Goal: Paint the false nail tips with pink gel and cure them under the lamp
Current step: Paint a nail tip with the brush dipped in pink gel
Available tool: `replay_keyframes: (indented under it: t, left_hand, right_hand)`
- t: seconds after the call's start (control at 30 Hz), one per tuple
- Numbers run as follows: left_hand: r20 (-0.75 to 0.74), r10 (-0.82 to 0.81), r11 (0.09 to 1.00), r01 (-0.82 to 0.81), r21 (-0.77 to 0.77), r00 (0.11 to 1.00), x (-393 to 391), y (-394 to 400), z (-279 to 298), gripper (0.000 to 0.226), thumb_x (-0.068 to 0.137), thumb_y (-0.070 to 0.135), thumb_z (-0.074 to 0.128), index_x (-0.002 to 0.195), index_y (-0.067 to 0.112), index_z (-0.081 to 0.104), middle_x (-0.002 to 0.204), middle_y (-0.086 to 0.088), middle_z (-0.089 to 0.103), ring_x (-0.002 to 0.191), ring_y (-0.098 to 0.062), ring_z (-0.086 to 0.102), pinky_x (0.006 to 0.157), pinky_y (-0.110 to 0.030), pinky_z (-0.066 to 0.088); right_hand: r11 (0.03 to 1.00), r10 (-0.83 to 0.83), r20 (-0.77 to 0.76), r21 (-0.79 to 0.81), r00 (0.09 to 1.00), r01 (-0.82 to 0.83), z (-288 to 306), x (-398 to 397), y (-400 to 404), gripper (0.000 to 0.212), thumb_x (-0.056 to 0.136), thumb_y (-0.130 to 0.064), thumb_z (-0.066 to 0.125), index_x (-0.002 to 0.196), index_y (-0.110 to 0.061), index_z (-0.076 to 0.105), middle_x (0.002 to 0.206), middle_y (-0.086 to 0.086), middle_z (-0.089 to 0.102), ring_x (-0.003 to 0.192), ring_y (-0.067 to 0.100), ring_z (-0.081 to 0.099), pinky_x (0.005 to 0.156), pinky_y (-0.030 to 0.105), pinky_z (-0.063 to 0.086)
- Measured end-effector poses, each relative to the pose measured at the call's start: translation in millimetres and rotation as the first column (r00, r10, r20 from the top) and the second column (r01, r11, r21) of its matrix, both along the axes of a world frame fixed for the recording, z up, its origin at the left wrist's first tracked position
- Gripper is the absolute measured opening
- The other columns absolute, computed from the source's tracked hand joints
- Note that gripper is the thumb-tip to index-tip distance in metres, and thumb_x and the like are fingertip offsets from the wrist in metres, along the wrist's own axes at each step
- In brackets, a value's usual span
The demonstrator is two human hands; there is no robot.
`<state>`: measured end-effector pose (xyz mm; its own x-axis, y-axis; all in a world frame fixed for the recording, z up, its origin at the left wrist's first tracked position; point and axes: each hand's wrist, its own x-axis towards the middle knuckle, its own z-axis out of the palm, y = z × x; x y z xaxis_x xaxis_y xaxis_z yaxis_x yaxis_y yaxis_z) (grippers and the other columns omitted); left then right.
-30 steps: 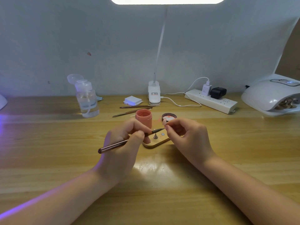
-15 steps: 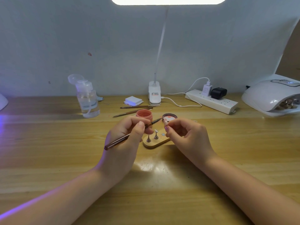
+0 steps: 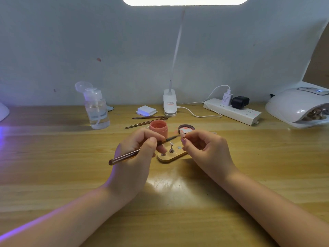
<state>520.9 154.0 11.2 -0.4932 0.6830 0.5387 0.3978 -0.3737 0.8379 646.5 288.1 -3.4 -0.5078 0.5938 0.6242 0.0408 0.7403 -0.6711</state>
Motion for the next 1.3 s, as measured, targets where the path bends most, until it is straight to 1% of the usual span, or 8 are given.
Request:
replay_keyframes:
  t: [0.23, 0.37, 0.5, 0.63, 0.77, 1.0, 1.1, 1.3]
  left_hand:
    - [0.007, -0.016, 1.000, 0.016, -0.019, 1.000, 0.8, -0.5, -0.4, 0.022, 0.082, 0.013, 0.046, 0.080, 0.013, 0.068, 0.067, -0.001, 0.070, 0.063, -0.003, 0.060, 0.056, -0.009, 0.040]
    - [-0.007, -0.005, 1.000, 0.005, -0.027, 1.000, 0.0, 0.9, -1.2, 0.021, 0.088, 0.018, 0.048, 0.089, 0.016, 0.068, 0.078, 0.001, 0.073, 0.070, -0.001, 0.062, 0.057, -0.008, 0.041]
    - [0.005, -0.017, 0.999, 0.017, -0.029, 1.000, -0.8, 0.5, -1.7, 0.021, 0.082, 0.013, 0.046, 0.082, 0.013, 0.068, 0.070, -0.002, 0.071, 0.064, -0.001, 0.061, 0.056, -0.009, 0.041]
    - [0.002, 0.003, 0.999, -0.003, -0.032, 1.000, -1.2, 1.8, -2.3, 0.020, 0.087, 0.019, 0.048, 0.090, 0.018, 0.068, 0.080, 0.001, 0.073, 0.071, 0.000, 0.062, 0.057, -0.009, 0.041]
    - [0.017, -0.013, 0.999, 0.014, -0.028, 1.000, -0.6, 0.9, -1.1, 0.021, 0.083, 0.014, 0.046, 0.081, 0.013, 0.068, 0.070, -0.001, 0.071, 0.064, -0.002, 0.060, 0.055, -0.009, 0.041]
    - [-0.002, -0.008, 0.999, 0.008, -0.044, 1.000, 0.6, 1.1, -1.3, 0.021, 0.084, 0.017, 0.048, 0.086, 0.013, 0.068, 0.075, 0.000, 0.073, 0.066, 0.000, 0.061, 0.057, -0.007, 0.040]
    - [0.019, -0.007, 1.000, 0.007, -0.002, 1.000, 0.1, 0.2, -0.9, 0.021, 0.083, 0.013, 0.047, 0.081, 0.011, 0.068, 0.069, -0.001, 0.071, 0.063, -0.002, 0.060, 0.056, -0.010, 0.041]
    - [-0.017, -0.024, 0.999, 0.024, -0.038, 1.000, -0.3, 0.4, -2.0, 0.015, 0.091, 0.012, 0.054, 0.089, 0.015, 0.068, 0.079, 0.001, 0.073, 0.069, 0.001, 0.062, 0.058, -0.006, 0.040]
  right_hand:
    - [1.000, -0.007, 0.013, 0.017, 1.000, 0.007, 0.9, 0.4, -0.3, 0.006, 0.085, -0.010, 0.070, 0.090, -0.009, 0.074, 0.073, 0.002, 0.071, 0.068, 0.014, 0.066, 0.066, 0.034, 0.054]
    - [1.000, -0.012, 0.005, -0.002, 1.000, 0.012, 0.1, -0.2, -0.2, 0.007, 0.084, -0.007, 0.070, 0.089, -0.007, 0.074, 0.074, 0.004, 0.071, 0.068, 0.017, 0.066, 0.068, 0.037, 0.053]
    - [1.000, -0.011, -0.005, 0.000, 1.000, 0.011, 0.4, -0.3, -0.7, 0.006, 0.084, -0.007, 0.070, 0.089, -0.006, 0.074, 0.073, 0.004, 0.071, 0.069, 0.018, 0.067, 0.069, 0.039, 0.053]
    - [1.000, -0.016, -0.005, 0.007, 1.000, 0.017, 0.2, -0.1, -0.3, 0.006, 0.084, -0.008, 0.071, 0.088, -0.006, 0.075, 0.072, 0.004, 0.071, 0.068, 0.018, 0.067, 0.068, 0.039, 0.053]
    - [1.000, -0.007, -0.002, 0.001, 1.000, 0.007, 0.5, -0.1, -0.7, 0.005, 0.084, -0.009, 0.070, 0.088, -0.007, 0.074, 0.072, 0.004, 0.071, 0.068, 0.019, 0.067, 0.068, 0.039, 0.053]
    - [1.000, -0.014, -0.002, 0.004, 1.000, 0.014, -0.1, -0.2, -0.2, 0.006, 0.084, -0.009, 0.071, 0.088, -0.007, 0.075, 0.073, 0.003, 0.071, 0.068, 0.017, 0.068, 0.068, 0.038, 0.054]
    - [1.000, -0.012, -0.002, 0.012, 1.000, 0.012, -0.1, -0.3, -0.1, 0.006, 0.084, -0.009, 0.070, 0.089, -0.008, 0.074, 0.073, 0.002, 0.071, 0.068, 0.016, 0.068, 0.067, 0.036, 0.054]
    - [0.998, -0.047, -0.001, 0.037, 0.999, 0.047, -1.5, -1.2, 0.9, 0.005, 0.083, -0.008, 0.072, 0.087, -0.010, 0.075, 0.071, -0.002, 0.071, 0.066, 0.009, 0.065, 0.065, 0.027, 0.053]
